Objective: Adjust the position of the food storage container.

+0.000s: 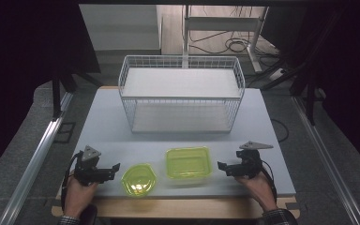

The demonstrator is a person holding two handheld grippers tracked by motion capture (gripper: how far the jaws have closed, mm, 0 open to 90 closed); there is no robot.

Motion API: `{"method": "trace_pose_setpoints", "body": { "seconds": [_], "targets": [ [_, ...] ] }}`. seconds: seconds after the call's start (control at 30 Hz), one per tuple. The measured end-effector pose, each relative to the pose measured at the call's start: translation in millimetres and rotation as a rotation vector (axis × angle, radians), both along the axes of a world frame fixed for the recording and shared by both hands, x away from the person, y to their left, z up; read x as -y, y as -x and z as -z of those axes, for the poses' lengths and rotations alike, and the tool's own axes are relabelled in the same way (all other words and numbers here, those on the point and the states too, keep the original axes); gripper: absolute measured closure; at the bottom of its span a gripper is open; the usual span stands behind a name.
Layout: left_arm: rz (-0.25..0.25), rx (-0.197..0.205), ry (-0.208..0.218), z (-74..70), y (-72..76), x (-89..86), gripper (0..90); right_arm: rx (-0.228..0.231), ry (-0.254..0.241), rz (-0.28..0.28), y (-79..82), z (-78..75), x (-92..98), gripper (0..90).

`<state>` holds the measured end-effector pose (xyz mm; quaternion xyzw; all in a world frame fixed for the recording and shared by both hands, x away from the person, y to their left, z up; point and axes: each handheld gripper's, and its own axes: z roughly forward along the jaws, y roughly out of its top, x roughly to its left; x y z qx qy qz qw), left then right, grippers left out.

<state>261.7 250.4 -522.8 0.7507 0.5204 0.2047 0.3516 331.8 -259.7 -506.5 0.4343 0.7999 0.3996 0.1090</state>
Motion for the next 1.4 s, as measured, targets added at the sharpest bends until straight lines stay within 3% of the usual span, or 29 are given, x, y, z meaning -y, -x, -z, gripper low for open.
{"method": "trace_pose_setpoints", "body": {
  "seconds": [0.23, 0.47, 0.6, 0.7, 0.73, 0.87, 0.97, 1.13, 1.33, 1.4],
  "targets": [
    [0.018, 0.002, 0.013, 1.0, 1.4, 0.3, 2.6, 0.017, 0.043, 0.024, -2.6, -0.8, 2.4, 1.6],
    [0.032, 0.015, 0.037, -2.3, 2.9, 1.0, 2.3, 0.007, 0.046, 0.022, -2.7, 1.0, 0.0, 5.8],
    [0.025, 0.022, 0.041, -7.4, 5.1, 1.2, 6.8, 0.019, 0.034, 0.022, -2.3, -0.7, 0.4, 7.2],
    [0.034, 0.039, 0.032, -14.3, 9.3, 2.1, 15.1, 0.014, 0.039, 0.02, -2.2, -0.1, -0.5, 7.8],
    [0.043, 0.043, 0.031, -17.1, 11.0, 2.8, 22.5, 0.016, 0.046, 0.019, -2.2, 0.3, -1.1, 8.0],
    [0.09, 0.047, 0.001, -27.8, 17.5, 10.5, 30.6, 0.02, 0.048, 0.02, -2.1, 0.4, -1.5, 8.5],
    [0.125, 0.057, 0.004, -35.4, 21.4, 18.0, 38.6, 0.018, 0.053, 0.019, -2.1, 1.0, -2.2, 9.0],
    [0.15, 0.065, -0.009, -45.1, 26.1, 29.0, 58.6, 0.022, 0.067, 0.011, -1.9, 1.9, -4.0, 9.2],
    [0.222, 0.068, 0.039, -54.2, 31.8, 42.3, 87.0, 0.024, 0.103, 0.004, -2.2, 3.7, -4.5, 9.4],
    [0.268, 0.063, 0.046, -55.2, 33.6, 52.4, 89.3, 0.021, 0.104, 0.004, -2.2, 3.9, -4.3, 9.4]
  ]
}}
